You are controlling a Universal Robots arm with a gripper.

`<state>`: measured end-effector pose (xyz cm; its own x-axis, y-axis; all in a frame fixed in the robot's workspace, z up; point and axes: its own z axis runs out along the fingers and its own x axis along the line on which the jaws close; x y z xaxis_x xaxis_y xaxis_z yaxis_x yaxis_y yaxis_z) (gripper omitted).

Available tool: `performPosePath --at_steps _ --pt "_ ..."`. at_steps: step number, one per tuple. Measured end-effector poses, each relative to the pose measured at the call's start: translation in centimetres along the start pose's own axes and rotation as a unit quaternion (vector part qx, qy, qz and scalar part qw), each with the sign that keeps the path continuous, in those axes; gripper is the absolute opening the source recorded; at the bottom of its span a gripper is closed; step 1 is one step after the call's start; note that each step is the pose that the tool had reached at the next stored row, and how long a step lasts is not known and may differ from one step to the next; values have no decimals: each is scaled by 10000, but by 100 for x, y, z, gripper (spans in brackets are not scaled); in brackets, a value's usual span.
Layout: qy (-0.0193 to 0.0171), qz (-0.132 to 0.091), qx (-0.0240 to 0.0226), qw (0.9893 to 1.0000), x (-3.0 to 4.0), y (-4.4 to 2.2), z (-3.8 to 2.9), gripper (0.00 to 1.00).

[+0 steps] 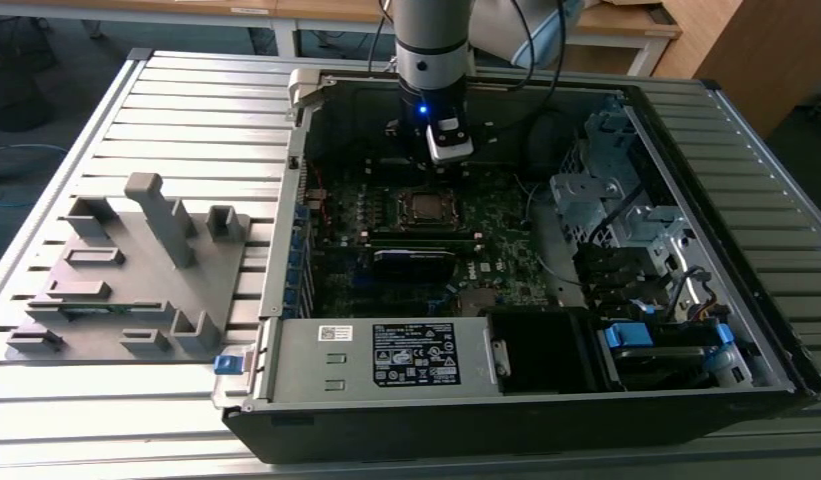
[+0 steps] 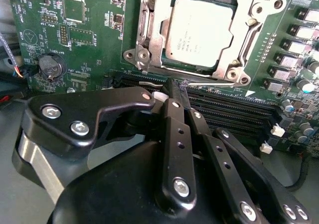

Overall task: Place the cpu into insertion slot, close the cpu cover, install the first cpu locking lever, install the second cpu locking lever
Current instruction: 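Install the first cpu locking lever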

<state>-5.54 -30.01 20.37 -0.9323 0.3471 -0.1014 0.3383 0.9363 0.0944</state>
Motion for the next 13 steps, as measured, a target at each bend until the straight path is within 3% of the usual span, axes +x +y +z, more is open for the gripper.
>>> performPosePath --at_steps 13 --pt "-6 -1 -3 10000 7 8 25 10"
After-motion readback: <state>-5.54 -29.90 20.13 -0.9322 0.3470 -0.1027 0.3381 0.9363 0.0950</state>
